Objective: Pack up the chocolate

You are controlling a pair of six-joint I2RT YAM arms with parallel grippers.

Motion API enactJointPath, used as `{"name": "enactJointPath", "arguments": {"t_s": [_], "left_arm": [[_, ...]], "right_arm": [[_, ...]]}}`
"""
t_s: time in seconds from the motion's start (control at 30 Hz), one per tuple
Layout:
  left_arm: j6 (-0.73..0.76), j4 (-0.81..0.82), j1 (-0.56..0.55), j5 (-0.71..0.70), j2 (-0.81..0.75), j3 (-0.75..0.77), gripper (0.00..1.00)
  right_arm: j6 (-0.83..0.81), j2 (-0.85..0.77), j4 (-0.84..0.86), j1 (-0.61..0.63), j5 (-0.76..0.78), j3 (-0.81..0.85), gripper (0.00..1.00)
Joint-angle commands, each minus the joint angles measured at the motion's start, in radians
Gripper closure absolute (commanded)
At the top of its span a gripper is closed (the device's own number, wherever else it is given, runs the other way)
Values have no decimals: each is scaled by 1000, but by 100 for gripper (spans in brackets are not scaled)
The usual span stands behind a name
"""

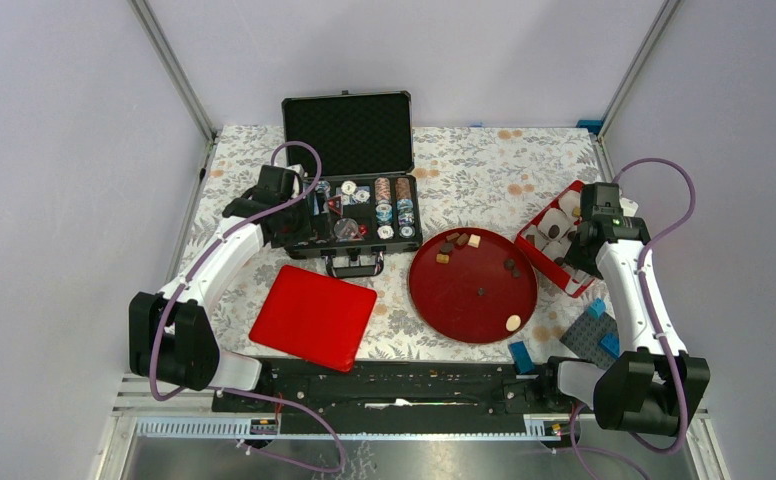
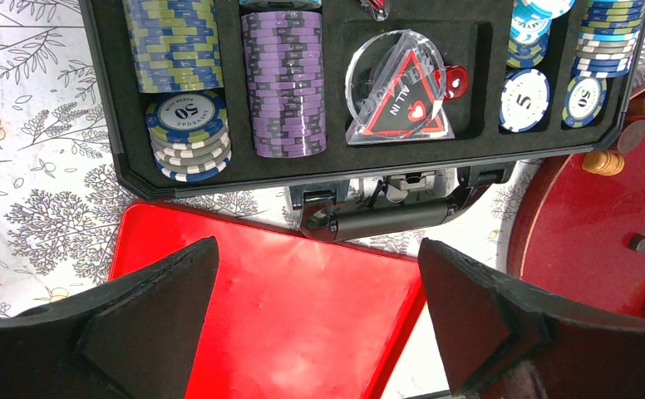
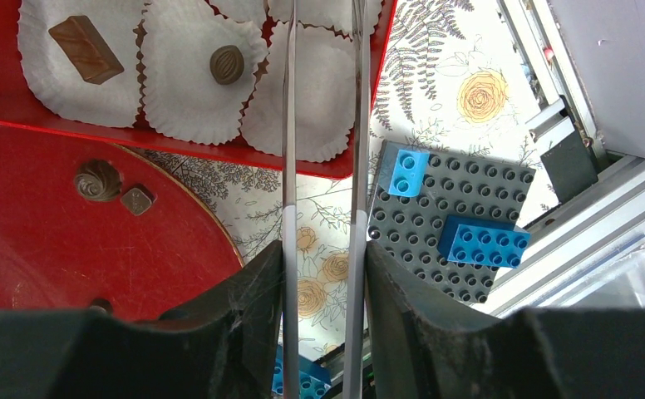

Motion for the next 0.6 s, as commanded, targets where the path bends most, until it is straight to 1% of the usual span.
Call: {"name": "enactJointPath", "arguments": {"t_s": [0.0,0.07,0.17,0.23,0.43,0.5,0.57], "left_arm": [[18,19,-6,-22,-25,38,1],[18,19,-6,-23,-26,37,1],[18,19,-6,-21,-26,38,1],[17,19,-7,-18,-27,39,1],[17,19,-14,-15,-30,41,1],[15,19,-16,-14,-35,41,1],[15,19,-18,-15,-40,42,1]], "right_arm": [[-4,1,13,-5,47,6,55],[-3,-4,14,-5,44,7,58],[-3,-30,6,-5,36,24,71],[-9,-50,-12,-5,36,52,77],[-22,-73,-89,-5,11,178,82],[-30,-78,-107,-4,-33,226,83],[-39,-84,-116,1,-117,275,84]]}}
